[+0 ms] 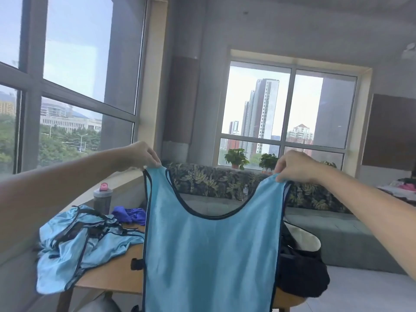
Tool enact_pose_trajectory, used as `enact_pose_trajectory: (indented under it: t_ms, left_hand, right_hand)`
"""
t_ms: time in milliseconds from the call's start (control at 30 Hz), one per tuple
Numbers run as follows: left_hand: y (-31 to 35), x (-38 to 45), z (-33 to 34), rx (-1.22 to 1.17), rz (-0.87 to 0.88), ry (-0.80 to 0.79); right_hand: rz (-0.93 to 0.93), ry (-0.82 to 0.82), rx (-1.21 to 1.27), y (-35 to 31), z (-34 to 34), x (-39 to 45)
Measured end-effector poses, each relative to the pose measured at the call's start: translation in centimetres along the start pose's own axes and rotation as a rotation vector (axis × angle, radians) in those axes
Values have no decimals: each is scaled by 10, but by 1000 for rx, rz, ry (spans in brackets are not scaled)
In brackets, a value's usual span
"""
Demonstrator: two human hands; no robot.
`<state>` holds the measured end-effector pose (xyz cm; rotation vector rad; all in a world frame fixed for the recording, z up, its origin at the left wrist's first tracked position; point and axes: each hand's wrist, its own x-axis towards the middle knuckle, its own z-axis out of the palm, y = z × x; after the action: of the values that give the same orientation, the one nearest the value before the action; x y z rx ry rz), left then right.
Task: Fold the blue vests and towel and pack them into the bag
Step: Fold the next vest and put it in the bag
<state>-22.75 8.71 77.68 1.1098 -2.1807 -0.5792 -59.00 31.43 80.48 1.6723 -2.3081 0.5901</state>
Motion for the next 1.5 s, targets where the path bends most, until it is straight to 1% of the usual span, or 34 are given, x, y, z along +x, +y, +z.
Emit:
enact_pose_trajectory:
  t_ms: [67, 200, 333, 400, 467, 600, 700, 767, 833, 900, 1033, 1133, 1233, 1333, 1433, 1500]
  left_hand:
    - [-1, 0, 2, 13, 0, -74]
    - [-2, -1, 1, -1, -25, -166]
    - [0, -4, 4, -32, -13, -213]
    - [-2, -6, 12, 148, 38, -188]
    - [-7, -10, 24, 334, 102, -203]
    - [-22, -18, 48, 501, 156, -309]
    - [-36, -19, 65, 658, 176, -291]
    - [-46, -19, 79, 702, 171, -281]
    - [-55, -22, 93, 746, 170, -242]
    - [-63, -25, 107, 785, 185, -196]
    - [-73, -22, 132, 856, 282, -143]
    - [-82, -13, 153, 933, 342, -112]
    - [-89, 1, 171, 941, 367, -101]
    - [-107, 23, 189, 910, 342, -111]
    - [-131, 44, 206, 909, 306, -141]
    - [-148, 59, 216, 917, 288, -177]
  right_hand:
    - [63, -87, 37, -4, -3, 2]
    - [122, -177, 112, -5, -4, 4]
    - [76, -208, 74, -3, 3, 4]
    - [19, -232, 23, -2, 13, 1]
    - [-26, -244, -12, -2, 26, -5]
    - [-127, -237, -206, -2, 58, -11]
    - [-193, -184, -309, 1, 86, -15]
    - [-257, -152, -334, 2, 103, -21]
    - [-257, -161, -331, -3, 117, -29]
    - [-274, -116, -400, -7, 133, -32]
    - [-333, -8, -531, -4, 165, -27]
    - [-426, 46, -665, -4, 194, -15]
    - [-447, 30, -733, -1, 221, -1]
    - [-429, 11, -764, -1, 243, 17]
    - [-427, -36, -757, 2, 268, 34]
    - [-427, -38, -723, 6, 286, 48]
